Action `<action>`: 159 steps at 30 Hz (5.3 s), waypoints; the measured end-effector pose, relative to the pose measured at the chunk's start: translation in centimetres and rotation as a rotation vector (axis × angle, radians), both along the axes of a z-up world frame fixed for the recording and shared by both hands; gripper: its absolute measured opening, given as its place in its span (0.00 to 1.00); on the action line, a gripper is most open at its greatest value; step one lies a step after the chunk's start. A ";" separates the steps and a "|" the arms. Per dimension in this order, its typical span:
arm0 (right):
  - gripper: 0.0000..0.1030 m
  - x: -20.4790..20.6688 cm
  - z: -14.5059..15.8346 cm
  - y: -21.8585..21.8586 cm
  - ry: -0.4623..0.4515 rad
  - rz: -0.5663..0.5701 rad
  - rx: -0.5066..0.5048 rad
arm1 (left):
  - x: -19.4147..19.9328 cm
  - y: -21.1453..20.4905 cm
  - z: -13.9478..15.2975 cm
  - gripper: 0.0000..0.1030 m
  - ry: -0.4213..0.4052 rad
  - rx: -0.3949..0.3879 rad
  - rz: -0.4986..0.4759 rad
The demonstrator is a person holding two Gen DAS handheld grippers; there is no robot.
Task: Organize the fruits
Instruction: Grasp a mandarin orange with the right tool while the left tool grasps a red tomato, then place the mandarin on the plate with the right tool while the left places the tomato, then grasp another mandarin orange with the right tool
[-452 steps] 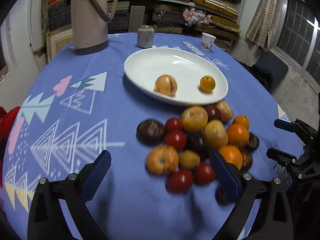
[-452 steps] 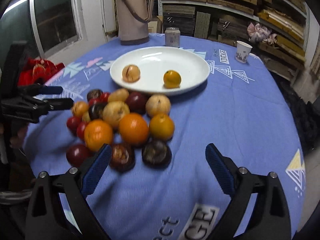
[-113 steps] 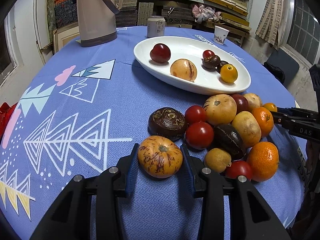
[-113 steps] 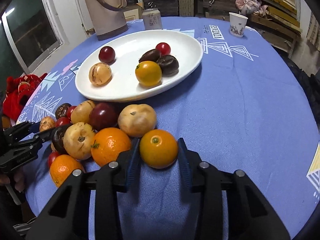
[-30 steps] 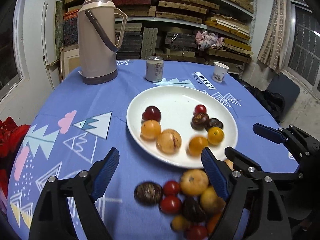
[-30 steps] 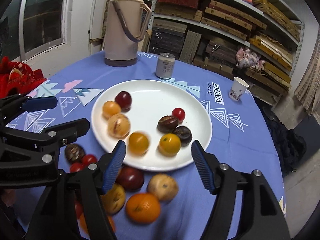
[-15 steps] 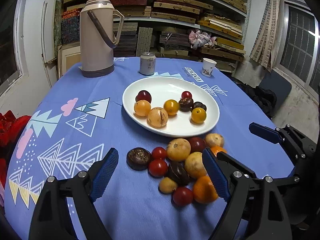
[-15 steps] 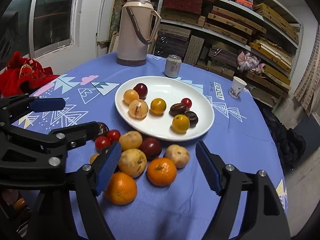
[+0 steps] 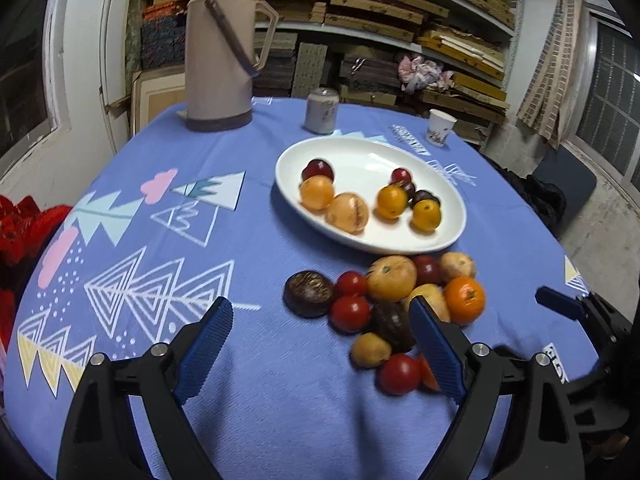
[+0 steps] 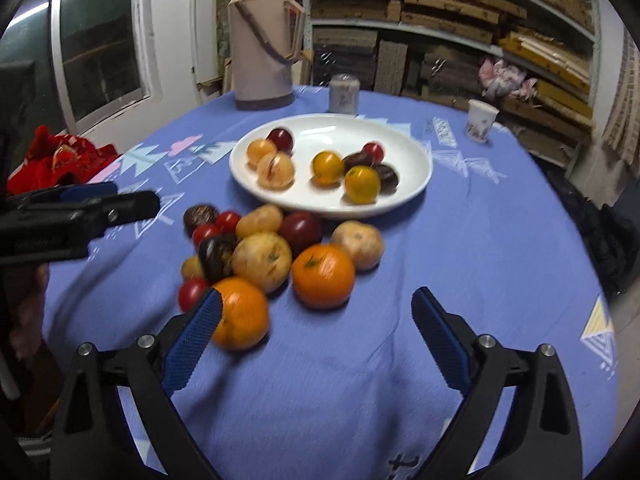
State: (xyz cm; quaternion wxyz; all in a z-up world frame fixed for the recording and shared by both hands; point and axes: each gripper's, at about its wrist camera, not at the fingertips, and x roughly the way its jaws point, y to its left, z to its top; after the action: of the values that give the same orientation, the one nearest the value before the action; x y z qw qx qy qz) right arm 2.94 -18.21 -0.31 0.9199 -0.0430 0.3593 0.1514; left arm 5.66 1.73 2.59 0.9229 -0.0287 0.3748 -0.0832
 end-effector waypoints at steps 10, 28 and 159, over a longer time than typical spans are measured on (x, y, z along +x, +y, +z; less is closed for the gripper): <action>0.72 0.8 -2.9 4.1 0.109 0.115 -0.045 | 0.2 1.5 -1.8 0.87 0.051 0.002 0.014; 0.45 1.4 -3.5 -0.5 0.170 0.108 0.148 | 2.5 2.3 -4.0 0.87 0.144 0.002 0.037; 0.64 5.0 -2.2 -2.6 0.159 -0.025 0.121 | 1.7 1.7 -3.6 0.71 0.140 -0.017 -0.012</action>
State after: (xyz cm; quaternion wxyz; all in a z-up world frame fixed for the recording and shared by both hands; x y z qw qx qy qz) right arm 7.98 -20.84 -2.55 0.8912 0.0293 0.4218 0.1643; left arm 7.32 3.41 -1.02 0.8937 -0.0397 0.4379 -0.0898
